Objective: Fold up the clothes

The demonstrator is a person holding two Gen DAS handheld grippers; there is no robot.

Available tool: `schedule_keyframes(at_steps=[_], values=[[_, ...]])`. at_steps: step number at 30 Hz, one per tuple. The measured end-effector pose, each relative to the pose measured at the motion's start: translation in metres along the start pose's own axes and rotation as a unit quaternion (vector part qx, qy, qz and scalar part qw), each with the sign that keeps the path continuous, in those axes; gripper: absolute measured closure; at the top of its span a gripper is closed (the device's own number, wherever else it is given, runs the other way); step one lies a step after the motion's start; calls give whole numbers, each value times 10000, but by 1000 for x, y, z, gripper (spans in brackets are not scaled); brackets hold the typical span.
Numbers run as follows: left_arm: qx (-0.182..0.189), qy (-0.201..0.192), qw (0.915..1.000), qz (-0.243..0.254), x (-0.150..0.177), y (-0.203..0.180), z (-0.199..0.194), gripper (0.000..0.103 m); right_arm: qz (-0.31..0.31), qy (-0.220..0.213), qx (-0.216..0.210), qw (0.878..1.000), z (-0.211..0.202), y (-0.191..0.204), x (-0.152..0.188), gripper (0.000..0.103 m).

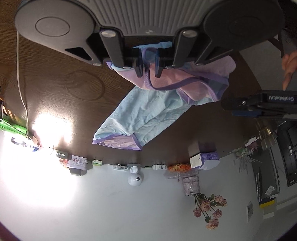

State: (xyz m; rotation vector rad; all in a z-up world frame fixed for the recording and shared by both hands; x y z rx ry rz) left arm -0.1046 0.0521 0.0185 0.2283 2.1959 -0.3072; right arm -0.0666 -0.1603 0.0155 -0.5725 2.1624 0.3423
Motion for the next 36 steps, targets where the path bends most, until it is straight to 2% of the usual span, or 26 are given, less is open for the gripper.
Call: schedule_keyframes(at_steps=[4, 7, 12, 13, 16, 17, 18, 19, 20, 23, 25, 26, 28, 30, 33, 36], values=[[512, 337, 9978, 263, 9, -2, 23, 46, 236, -51, 99, 9997, 2, -4, 8, 89], [470, 406, 9980, 152, 12, 6, 28, 58, 307, -232, 307, 9988, 11, -1, 9, 89], [179, 272, 9992, -231, 20, 28, 24, 60, 233, -101, 489, 9985, 19, 1, 12, 93], [194, 241, 9991, -273, 17, 28, 25, 60, 238, -90, 498, 9984, 20, 1, 13, 96], [260, 111, 9992, -272, 9, 23, 26, 59, 1, -47, 556, 9984, 21, 4, 15, 96], [278, 129, 9994, -168, 8, 20, 29, 65, -106, -38, 591, 9982, 21, 6, 15, 96], [287, 186, 9994, -92, 7, 17, 32, 75, -165, -16, 594, 9981, 21, 6, 16, 96], [291, 257, 9992, -83, 7, 16, 36, 96, -163, -18, 606, 9980, 21, 6, 16, 96], [296, 297, 9991, -116, 6, 16, 38, 99, -160, -22, 618, 9980, 22, 5, 17, 95], [328, -212, 9983, -428, -5, 17, 21, 101, -62, -38, 688, 9976, 25, 3, 17, 96], [36, -497, 9975, -510, -17, 16, 6, 101, 77, -42, 832, 9965, 24, 0, 15, 98], [-131, -615, 9972, -397, -23, 13, 1, 101, 146, -54, 899, 9958, 24, -1, 14, 100], [-442, -918, 9947, -164, -37, 7, -12, 101, 169, -385, 1046, 9936, 10, -4, 1, 101], [-545, -1085, 9925, -155, -45, 4, -17, 101, 97, -793, 1279, 9886, -6, -5, -14, 101], [-743, -1128, 9908, -129, -45, 1, -6, 101, -88, -1158, 1387, 9835, -17, -6, -23, 101], [-735, -924, 9928, -198, -41, 1, 9, 101, -59, -927, 1319, 9869, -5, -11, -22, 101]])
Point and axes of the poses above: each gripper's, at about its wrist camera, not at the fingertips, and z roughly the way its jaws point, y to its left, x to its underside, the point moved 5 cm from there along z, roughly the way its jaws point, and after that the axes turned 5 degrees about x, right-handed, at the moved point
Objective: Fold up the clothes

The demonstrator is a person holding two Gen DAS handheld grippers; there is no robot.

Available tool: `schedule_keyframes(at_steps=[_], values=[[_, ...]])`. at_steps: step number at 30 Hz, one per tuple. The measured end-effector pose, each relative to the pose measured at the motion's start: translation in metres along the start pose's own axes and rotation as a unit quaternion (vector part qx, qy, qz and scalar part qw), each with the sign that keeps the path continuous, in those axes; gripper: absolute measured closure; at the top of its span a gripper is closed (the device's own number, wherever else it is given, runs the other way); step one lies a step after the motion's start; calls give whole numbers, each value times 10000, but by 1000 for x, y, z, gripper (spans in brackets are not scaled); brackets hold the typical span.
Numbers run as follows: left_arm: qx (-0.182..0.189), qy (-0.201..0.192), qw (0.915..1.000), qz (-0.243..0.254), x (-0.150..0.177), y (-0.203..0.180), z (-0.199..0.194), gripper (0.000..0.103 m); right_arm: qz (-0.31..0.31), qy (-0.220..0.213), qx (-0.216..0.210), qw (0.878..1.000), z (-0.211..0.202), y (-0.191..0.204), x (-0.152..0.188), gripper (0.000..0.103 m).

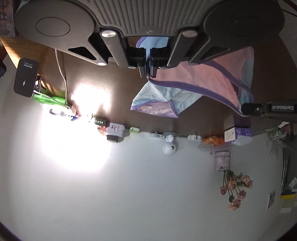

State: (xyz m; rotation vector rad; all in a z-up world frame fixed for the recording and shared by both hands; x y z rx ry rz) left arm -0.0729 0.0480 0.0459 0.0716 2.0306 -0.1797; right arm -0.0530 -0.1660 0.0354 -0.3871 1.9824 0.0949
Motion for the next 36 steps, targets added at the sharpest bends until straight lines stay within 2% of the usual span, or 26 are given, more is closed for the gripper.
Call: schedule_keyframes(at_steps=[4, 7, 10, 13, 14, 15, 16, 17, 18, 20, 22, 23, 26, 29, 32, 34, 36], values=[[220, 132, 9997, -29, -5, 3, 20, 101, 125, 355, -68, 9993, 21, -5, 3, 100], [560, 426, 9975, 82, -38, 8, 68, 101, 358, 492, -197, 9980, 51, -16, -11, 101], [688, 694, 9948, 298, -104, 12, 136, 101, 418, 275, -44, 9987, 101, -45, -67, 101], [562, 811, 9938, 516, -193, 14, 203, 102, 443, 63, 67, 9990, 164, -78, -151, 101], [368, 441, 9959, 701, -233, 10, 205, 102, 323, -84, 276, 9991, 179, -89, -185, 101], [212, -90, 9956, 912, -274, 2, 192, 102, 267, -319, 524, 9978, 187, -101, -224, 101], [192, -646, 9927, 1004, -312, -6, 168, 102, 203, -634, 759, 9949, 179, -109, -260, 101], [300, -1032, 9891, 1012, -339, -12, 142, 102, 137, -955, 987, 9904, 169, -117, -296, 101], [365, -1366, 9848, 1009, -359, -16, 117, 101, 52, -1322, 1142, 9846, 148, -121, -324, 101], [411, -1823, 9768, 1044, -377, -22, 74, 101, -57, -1820, 1162, 9764, 105, -122, -355, 101], [484, -1998, 9727, 1072, -371, -25, 46, 101, -163, -2187, 1137, 9690, 67, -119, -359, 101], [536, -1995, 9724, 1086, -359, -26, 36, 101, -169, -2228, 1072, 9688, 55, -116, -351, 101], [607, -1577, 9785, 1184, -290, -28, 35, 101, -222, -2082, 845, 9742, 41, -103, -308, 101], [483, -825, 9886, 1165, -193, -23, 62, 101, -118, -1315, 562, 9896, 64, -88, -222, 101], [498, 165, 9965, 653, -84, -5, 92, 101, 109, -364, 460, 9982, 92, -75, -123, 101], [526, 689, 9962, 107, -25, 8, 97, 101, 183, 193, 307, 9992, 96, -65, -64, 101], [436, 978, 9941, -162, 13, 18, 85, 101, 230, 597, 88, 9979, 82, -54, -15, 101]])
Point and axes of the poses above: each gripper's, at about its wrist camera, not at the fingertips, and z roughly the way its jaws point, y to its left, x to its underside, the point moved 5 cm from there along z, roughly the way its jaws point, and after that the axes turned 5 degrees about x, right-handed, at the moved point
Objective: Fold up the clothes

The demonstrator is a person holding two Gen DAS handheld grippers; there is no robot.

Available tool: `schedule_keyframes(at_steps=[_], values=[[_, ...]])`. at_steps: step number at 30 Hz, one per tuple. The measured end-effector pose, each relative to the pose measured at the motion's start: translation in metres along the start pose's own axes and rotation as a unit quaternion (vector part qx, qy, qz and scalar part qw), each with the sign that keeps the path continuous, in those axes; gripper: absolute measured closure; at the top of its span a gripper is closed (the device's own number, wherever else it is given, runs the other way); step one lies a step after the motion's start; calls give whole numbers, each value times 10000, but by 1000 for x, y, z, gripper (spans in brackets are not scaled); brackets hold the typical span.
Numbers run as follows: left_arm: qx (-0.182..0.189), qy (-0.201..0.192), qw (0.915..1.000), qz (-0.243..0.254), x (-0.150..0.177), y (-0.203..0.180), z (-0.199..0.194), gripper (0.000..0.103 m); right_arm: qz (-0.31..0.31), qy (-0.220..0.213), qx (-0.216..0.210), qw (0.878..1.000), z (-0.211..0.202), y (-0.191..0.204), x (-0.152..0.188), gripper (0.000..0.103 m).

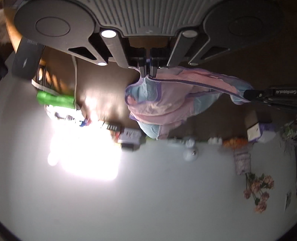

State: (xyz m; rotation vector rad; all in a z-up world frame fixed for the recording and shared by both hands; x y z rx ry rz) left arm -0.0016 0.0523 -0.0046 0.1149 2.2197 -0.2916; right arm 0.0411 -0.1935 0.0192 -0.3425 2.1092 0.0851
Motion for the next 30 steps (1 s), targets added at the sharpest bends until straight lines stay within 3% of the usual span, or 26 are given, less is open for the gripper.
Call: schedule_keyframes(at_steps=[1, 3, 4, 5, 6, 8, 11, 14, 17, 18, 21, 22, 23, 24, 25, 26, 28, 30], values=[[163, 124, 9997, -161, 15, 4, -8, 99, -35, 122, -46, 9999, -11, 4, 21, 101], [607, 315, 9972, -289, 38, 7, -31, 85, 15, 286, -256, 9993, -39, 5, 55, 101], [671, 267, 9968, -341, 39, 8, -48, 57, -21, 328, -417, 9986, -51, 6, 65, 99], [650, 241, 9968, -395, 39, 13, -63, 40, -50, 347, -596, 9976, -73, 8, 75, 99], [635, 198, 9966, -485, 35, 20, -71, 39, -32, 340, -743, 9966, -86, 6, 77, 98], [630, 80, 9950, -773, 10, 33, -82, 39, 65, 142, -930, 9955, -105, -7, 64, 83], [723, -184, 9940, -799, -33, 36, -72, 38, 377, -204, -988, 9942, -100, -26, 20, 68], [527, -178, 9984, -92, -48, 11, -26, 28, 184, -261, -700, 9970, -49, -31, -5, 68], [192, 234, 9990, 344, -38, -2, 20, 32, -22, 114, -69, 9999, 28, -36, -19, 69], [150, 328, 9984, 429, -34, -4, 30, 33, 160, 266, -80, 9995, 49, -42, -21, 70], [114, 524, 9972, 521, -22, -5, 41, 59, 649, 476, -194, 9966, 86, -54, -28, 72], [128, 602, 9967, 520, -20, -4, 42, 74, 715, 500, -241, 9959, 95, -56, -29, 72], [140, 584, 9971, 476, -19, -1, 42, 74, 739, 577, -217, 9954, 103, -55, -27, 74], [163, 579, 9973, 422, -18, 1, 42, 73, 754, 652, -187, 9948, 110, -55, -25, 80], [224, 605, 9974, 322, -20, 5, 41, 66, 683, 700, -114, 9951, 111, -53, -21, 95], [298, 610, 9975, 173, -24, 9, 38, 50, 612, 749, -40, 9953, 113, -51, -17, 100], [451, 478, 9977, -169, -40, 21, 34, 34, 294, 844, 339, 9954, 107, -47, -8, 100], [292, 350, 9984, -328, -66, 37, 42, 30, -58, 951, 848, 9918, 92, -48, 0, 100]])
Point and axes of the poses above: each gripper's, at about its wrist camera, not at the fingertips, and z roughly the way its jaws point, y to its left, x to its underside, the point moved 5 cm from there along z, roughly the way its jaws point, and after that the axes turned 5 degrees about x, right-handed, at the moved point
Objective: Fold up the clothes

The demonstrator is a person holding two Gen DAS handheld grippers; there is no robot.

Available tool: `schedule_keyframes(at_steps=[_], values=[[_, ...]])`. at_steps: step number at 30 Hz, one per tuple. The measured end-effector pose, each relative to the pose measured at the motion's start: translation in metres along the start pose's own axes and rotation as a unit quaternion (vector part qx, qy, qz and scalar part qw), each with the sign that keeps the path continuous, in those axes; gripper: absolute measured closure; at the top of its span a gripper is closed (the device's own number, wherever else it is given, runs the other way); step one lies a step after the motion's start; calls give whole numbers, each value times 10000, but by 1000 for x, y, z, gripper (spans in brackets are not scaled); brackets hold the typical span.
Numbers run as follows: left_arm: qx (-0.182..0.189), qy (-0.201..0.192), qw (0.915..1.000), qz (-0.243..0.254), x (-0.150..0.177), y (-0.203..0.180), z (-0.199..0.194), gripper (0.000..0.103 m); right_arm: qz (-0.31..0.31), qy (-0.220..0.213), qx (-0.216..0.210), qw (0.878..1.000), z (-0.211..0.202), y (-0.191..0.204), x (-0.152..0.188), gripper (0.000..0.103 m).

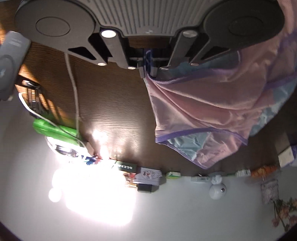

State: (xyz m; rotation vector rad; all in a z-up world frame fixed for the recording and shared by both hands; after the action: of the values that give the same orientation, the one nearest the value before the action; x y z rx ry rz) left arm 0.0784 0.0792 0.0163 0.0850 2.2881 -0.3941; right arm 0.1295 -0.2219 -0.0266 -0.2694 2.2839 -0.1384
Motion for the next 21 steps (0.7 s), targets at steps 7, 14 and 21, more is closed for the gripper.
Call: schedule_keyframes(at_steps=[7, 14, 21], values=[[-189, 181, 9992, -316, -85, 29, 91, 34, 356, -270, -142, 9989, -59, -25, 2, 89], [-499, 564, 9969, 233, -112, 17, 164, 91, 362, -489, -372, 9975, 16, -14, -85, 73], [-614, 244, 9978, 29, -102, 47, 137, 99, 102, -83, -530, 9985, 96, 11, -111, 76]])
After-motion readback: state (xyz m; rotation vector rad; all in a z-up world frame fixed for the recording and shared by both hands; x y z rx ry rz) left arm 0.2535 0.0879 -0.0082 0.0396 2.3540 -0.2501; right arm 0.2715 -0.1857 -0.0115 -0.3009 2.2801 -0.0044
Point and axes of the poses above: each gripper's, at about its wrist camera, not at the fingertips, and z roughly the way its jaws point, y to its left, x to its underside, the point moved 5 cm from there along z, roughly the way its jaws point, and after that the axes turned 5 degrees about x, right-handed, at the moved point
